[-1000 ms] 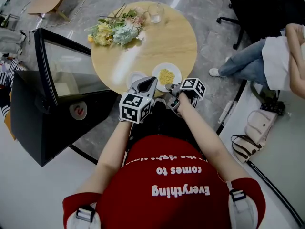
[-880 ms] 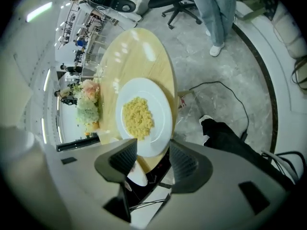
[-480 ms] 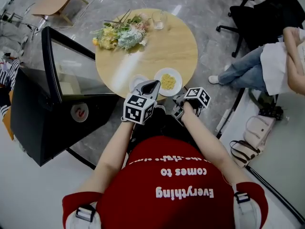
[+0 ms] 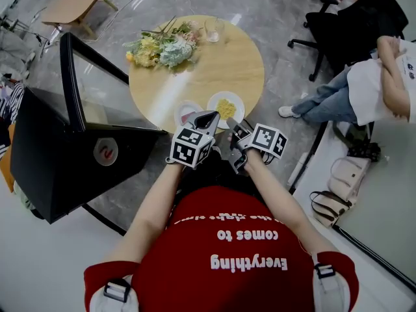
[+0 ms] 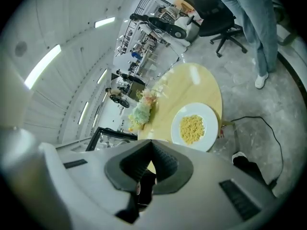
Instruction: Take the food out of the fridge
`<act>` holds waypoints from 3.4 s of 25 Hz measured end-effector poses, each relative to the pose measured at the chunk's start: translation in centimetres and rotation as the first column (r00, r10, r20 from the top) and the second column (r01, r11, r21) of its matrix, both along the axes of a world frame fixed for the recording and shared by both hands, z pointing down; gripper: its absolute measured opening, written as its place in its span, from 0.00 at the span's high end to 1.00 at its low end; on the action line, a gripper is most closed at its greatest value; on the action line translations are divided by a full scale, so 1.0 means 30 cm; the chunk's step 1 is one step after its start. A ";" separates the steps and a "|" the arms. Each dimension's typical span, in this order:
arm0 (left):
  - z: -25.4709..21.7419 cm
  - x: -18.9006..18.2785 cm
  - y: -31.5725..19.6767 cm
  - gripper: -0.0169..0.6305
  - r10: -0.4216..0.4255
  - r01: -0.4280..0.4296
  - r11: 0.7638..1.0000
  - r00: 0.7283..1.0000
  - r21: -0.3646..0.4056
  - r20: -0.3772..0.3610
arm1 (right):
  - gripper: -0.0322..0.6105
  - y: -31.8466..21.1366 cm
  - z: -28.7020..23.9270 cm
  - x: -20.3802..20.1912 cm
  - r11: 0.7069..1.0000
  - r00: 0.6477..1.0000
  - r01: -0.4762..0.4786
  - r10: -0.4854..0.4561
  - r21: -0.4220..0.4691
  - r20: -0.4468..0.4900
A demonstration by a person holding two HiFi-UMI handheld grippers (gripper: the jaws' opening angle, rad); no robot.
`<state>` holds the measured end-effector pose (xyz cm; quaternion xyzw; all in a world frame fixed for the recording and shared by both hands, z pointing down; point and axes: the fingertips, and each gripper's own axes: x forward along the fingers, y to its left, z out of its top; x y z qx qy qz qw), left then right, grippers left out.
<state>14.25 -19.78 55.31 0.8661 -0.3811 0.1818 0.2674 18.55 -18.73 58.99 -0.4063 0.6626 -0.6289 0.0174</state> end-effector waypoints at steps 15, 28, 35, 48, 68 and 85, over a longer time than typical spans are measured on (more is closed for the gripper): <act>-0.148 -0.220 0.171 0.98 -0.168 0.172 0.983 0.984 0.069 -0.056 | 0.93 0.122 -0.164 -0.248 0.984 0.988 0.133 -0.141 0.122 0.063; -0.136 -0.850 0.608 0.98 -0.646 0.647 0.761 0.763 0.044 -0.033 | 0.93 0.498 -0.124 -0.889 0.787 0.782 0.612 -0.617 0.079 0.085; -0.067 -1.118 0.877 0.98 -0.824 0.823 0.567 0.567 0.042 0.001 | 0.93 0.738 -0.089 -1.161 0.648 0.619 0.756 -0.754 0.092 0.218; 0.161 -1.364 0.941 0.98 -0.940 0.941 0.339 0.339 0.000 -0.048 | 0.73 0.762 0.247 -1.471 0.619 0.610 0.782 -0.740 -0.068 0.283; 0.327 -1.411 0.973 0.98 -0.953 0.947 0.304 0.300 -0.106 -0.052 | 0.88 0.548 0.570 -1.671 0.765 0.800 0.595 -0.535 -0.247 0.272; 0.261 -1.382 0.935 0.98 -0.940 0.938 0.341 0.337 -0.060 -0.060 | 0.92 0.578 0.423 -1.546 0.709 0.682 0.696 -0.603 -0.113 0.413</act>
